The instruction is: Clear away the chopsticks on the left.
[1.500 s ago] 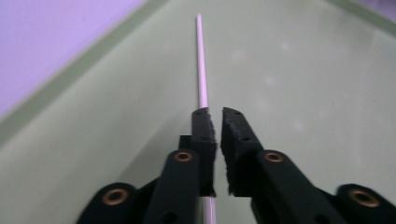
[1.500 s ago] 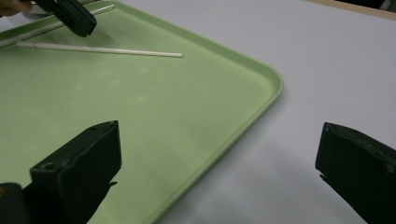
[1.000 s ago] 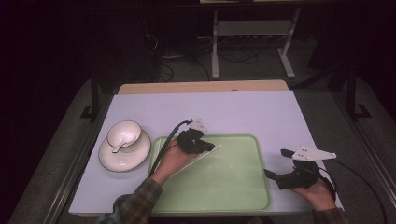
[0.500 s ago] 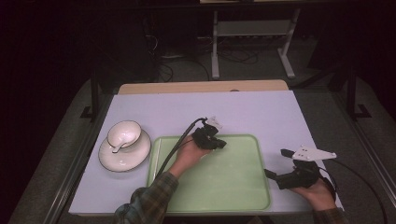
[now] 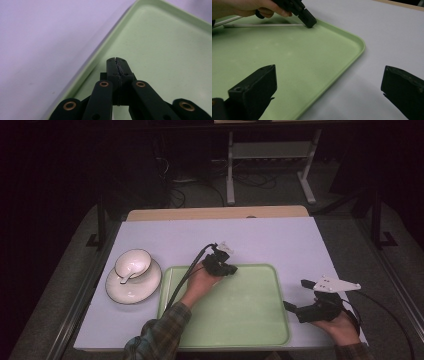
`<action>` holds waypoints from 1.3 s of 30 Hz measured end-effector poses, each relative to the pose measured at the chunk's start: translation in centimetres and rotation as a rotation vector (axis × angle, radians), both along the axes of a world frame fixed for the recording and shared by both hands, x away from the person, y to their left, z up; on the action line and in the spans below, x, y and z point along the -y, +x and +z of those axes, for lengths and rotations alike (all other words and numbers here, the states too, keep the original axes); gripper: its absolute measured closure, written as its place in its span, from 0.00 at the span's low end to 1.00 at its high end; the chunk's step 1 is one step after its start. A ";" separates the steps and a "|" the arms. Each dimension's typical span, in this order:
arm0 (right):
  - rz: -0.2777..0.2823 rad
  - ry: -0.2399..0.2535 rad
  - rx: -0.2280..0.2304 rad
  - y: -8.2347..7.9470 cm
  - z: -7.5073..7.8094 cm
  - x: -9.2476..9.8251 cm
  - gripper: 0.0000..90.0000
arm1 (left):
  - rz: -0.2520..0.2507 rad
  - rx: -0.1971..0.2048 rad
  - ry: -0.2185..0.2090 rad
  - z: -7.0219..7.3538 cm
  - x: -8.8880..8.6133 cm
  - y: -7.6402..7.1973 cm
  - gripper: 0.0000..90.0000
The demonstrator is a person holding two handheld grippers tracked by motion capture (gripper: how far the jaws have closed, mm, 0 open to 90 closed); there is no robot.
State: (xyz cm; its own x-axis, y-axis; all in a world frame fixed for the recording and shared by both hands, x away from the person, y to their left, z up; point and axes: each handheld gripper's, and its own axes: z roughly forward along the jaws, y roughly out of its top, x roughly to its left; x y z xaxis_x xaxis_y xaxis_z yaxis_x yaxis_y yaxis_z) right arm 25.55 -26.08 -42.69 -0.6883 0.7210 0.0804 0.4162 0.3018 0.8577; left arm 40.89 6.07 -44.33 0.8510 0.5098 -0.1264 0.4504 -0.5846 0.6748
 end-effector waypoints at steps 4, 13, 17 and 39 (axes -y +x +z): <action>0.000 -0.001 -0.002 0.0 0.0 0.0 0.00 | 0.022 0.002 0.005 0.0 -0.6 0.1 1.00; 0.000 -0.003 -0.003 0.0 0.0 0.0 0.00 | 0.047 0.007 0.018 0.2 -1.8 0.0 1.00; -0.001 -0.003 -0.001 0.0 0.0 0.0 0.00 | 0.061 0.005 0.027 0.2 -2.5 0.0 1.00; -0.002 -0.006 -0.001 0.0 0.0 -0.1 0.00 | 0.130 0.016 0.042 0.3 -6.8 -1.1 1.00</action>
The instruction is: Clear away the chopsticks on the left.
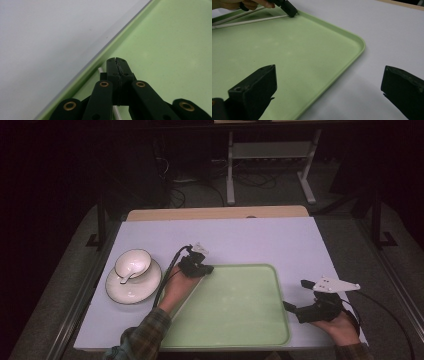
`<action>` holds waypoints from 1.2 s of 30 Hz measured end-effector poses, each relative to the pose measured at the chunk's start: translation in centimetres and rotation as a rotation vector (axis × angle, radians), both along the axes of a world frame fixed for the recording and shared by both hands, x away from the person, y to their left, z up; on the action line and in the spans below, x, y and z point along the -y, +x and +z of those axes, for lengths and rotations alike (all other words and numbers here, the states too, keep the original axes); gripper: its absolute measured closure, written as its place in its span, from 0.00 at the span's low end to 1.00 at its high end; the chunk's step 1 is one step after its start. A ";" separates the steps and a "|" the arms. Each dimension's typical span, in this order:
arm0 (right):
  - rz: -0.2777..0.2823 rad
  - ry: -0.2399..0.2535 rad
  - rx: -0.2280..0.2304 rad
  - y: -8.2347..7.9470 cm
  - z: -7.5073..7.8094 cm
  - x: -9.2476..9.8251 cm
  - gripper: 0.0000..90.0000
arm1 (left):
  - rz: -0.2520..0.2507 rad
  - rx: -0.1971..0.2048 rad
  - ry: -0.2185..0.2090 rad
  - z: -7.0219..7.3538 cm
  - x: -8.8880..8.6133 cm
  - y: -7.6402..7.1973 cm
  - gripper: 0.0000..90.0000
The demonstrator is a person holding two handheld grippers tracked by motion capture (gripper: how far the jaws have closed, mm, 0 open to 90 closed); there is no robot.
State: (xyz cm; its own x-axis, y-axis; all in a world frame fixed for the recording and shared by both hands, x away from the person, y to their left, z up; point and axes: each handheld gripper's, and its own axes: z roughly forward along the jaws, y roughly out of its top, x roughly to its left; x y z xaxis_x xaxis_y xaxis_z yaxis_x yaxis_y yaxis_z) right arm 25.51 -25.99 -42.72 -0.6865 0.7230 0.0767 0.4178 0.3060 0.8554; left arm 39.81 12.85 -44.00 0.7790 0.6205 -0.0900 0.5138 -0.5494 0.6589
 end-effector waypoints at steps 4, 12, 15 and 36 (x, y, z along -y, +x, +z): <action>0.000 -0.001 0.000 0.0 0.0 0.0 0.00 | 0.013 -0.002 0.006 0.1 -0.8 -0.2 1.00; -0.001 -0.003 -0.001 0.0 0.0 0.0 0.00 | 0.035 -0.003 -0.007 0.1 -2.4 -0.6 1.00; -0.002 -0.002 -0.001 0.0 0.0 0.0 0.00 | 0.026 0.004 -0.022 0.4 -2.7 -1.3 1.00; 0.002 -0.005 -0.003 0.0 -0.1 -0.1 0.00 | -0.024 -0.032 -0.012 0.1 -5.2 -6.7 1.00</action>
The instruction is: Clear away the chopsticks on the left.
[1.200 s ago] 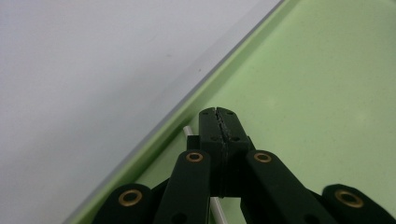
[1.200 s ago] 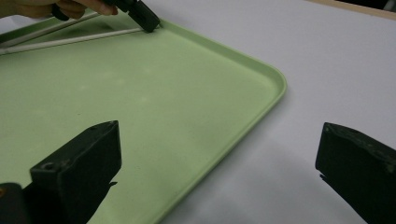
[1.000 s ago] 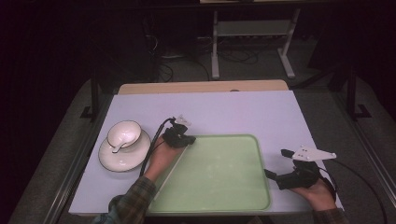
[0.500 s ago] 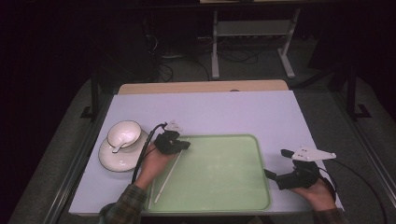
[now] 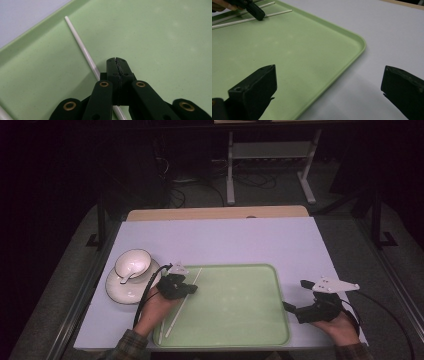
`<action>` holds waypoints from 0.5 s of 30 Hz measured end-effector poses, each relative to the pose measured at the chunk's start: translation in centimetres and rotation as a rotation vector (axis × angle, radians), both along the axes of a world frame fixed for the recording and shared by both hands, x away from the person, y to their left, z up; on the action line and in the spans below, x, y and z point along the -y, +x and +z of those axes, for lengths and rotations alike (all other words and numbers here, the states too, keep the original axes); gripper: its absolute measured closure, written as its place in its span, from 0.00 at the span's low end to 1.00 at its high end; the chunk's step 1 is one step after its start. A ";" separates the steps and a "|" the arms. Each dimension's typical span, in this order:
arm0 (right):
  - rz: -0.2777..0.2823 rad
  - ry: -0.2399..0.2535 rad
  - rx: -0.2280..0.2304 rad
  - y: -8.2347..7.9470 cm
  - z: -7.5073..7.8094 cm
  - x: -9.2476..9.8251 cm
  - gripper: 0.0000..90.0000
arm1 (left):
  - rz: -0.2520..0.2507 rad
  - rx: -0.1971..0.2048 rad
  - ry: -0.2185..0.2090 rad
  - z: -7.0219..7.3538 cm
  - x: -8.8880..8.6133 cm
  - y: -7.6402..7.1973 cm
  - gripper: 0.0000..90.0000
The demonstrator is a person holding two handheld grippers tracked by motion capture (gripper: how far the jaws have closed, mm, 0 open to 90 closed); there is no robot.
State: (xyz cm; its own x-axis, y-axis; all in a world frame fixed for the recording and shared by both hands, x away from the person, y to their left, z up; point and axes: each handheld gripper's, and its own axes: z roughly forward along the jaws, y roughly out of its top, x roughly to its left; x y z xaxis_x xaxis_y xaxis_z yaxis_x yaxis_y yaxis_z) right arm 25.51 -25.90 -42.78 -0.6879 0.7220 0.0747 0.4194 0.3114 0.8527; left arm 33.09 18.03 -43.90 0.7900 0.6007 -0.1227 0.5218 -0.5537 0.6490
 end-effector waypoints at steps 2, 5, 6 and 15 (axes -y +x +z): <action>0.001 0.000 0.001 0.0 0.0 0.0 0.00 | 0.005 0.000 -0.002 0.0 -0.2 0.0 1.00; -0.001 0.001 0.000 0.0 0.0 0.0 0.00 | 0.012 -0.004 -0.001 0.0 -0.3 0.0 1.00; -0.002 0.001 0.000 0.0 0.0 0.1 0.00 | 0.015 -0.004 -0.002 0.0 -0.4 -0.1 1.00; 0.000 -0.001 -0.001 0.0 0.0 0.1 0.00 | 0.030 -0.016 -0.009 0.0 -1.8 -1.3 1.00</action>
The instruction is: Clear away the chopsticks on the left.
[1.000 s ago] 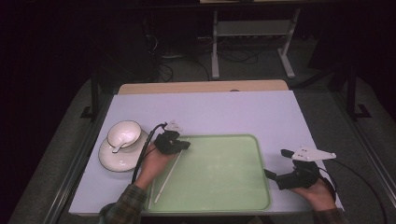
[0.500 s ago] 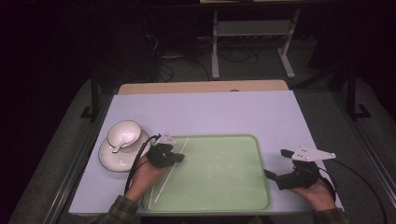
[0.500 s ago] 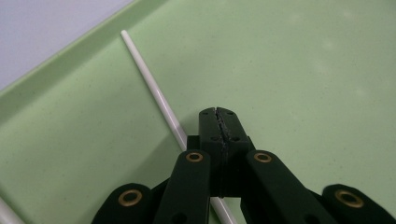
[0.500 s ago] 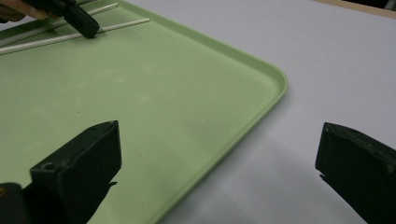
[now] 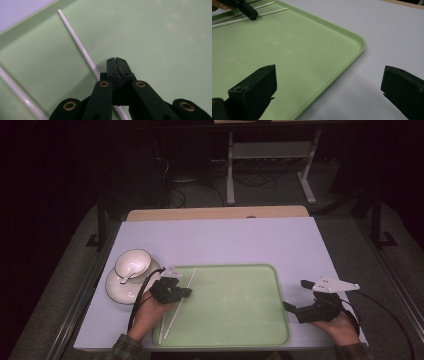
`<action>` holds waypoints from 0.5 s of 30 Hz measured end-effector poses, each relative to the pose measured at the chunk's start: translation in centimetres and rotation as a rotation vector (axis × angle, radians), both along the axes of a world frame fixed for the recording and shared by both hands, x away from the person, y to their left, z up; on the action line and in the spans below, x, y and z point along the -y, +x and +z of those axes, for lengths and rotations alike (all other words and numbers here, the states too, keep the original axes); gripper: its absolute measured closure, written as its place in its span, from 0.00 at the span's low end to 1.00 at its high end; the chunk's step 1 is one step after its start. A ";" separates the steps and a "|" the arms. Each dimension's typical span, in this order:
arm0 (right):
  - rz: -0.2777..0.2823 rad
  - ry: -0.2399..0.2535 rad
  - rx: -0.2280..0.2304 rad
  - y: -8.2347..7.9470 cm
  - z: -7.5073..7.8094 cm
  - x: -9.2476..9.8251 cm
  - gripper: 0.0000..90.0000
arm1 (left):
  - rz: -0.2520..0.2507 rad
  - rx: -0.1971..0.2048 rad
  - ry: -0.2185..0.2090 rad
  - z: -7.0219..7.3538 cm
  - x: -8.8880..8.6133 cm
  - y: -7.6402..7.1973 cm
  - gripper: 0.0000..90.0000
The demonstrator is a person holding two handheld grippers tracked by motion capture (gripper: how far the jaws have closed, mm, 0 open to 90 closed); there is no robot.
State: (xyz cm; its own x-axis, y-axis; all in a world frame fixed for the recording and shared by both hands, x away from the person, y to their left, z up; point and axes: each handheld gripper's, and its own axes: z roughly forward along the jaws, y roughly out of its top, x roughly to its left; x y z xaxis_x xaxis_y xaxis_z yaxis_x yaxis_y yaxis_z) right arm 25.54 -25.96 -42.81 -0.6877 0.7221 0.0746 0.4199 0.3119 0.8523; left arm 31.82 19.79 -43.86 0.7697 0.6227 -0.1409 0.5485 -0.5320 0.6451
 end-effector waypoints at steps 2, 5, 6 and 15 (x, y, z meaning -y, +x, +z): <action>0.000 0.001 0.001 0.0 0.0 0.0 0.00 | 0.005 -0.001 -0.002 0.0 -0.3 -0.2 1.00; -0.002 0.000 0.003 0.0 0.0 0.0 0.00 | 0.014 -0.003 -0.001 0.0 -0.8 -0.5 1.00; -0.002 0.000 0.002 0.0 0.0 0.0 0.00 | 0.016 -0.004 0.000 0.0 -1.0 -0.5 1.00; -0.003 -0.002 0.001 0.0 0.0 0.0 0.00 | 0.024 -0.013 -0.003 0.1 -1.6 -1.2 1.00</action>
State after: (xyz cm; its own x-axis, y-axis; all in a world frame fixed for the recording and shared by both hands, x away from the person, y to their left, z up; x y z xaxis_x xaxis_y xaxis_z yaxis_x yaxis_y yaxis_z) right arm 25.55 -26.01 -42.80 -0.6858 0.7242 0.0725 0.4197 0.3121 0.8524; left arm 30.60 21.42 -43.78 0.7528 0.6403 -0.1528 0.5694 -0.5168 0.6393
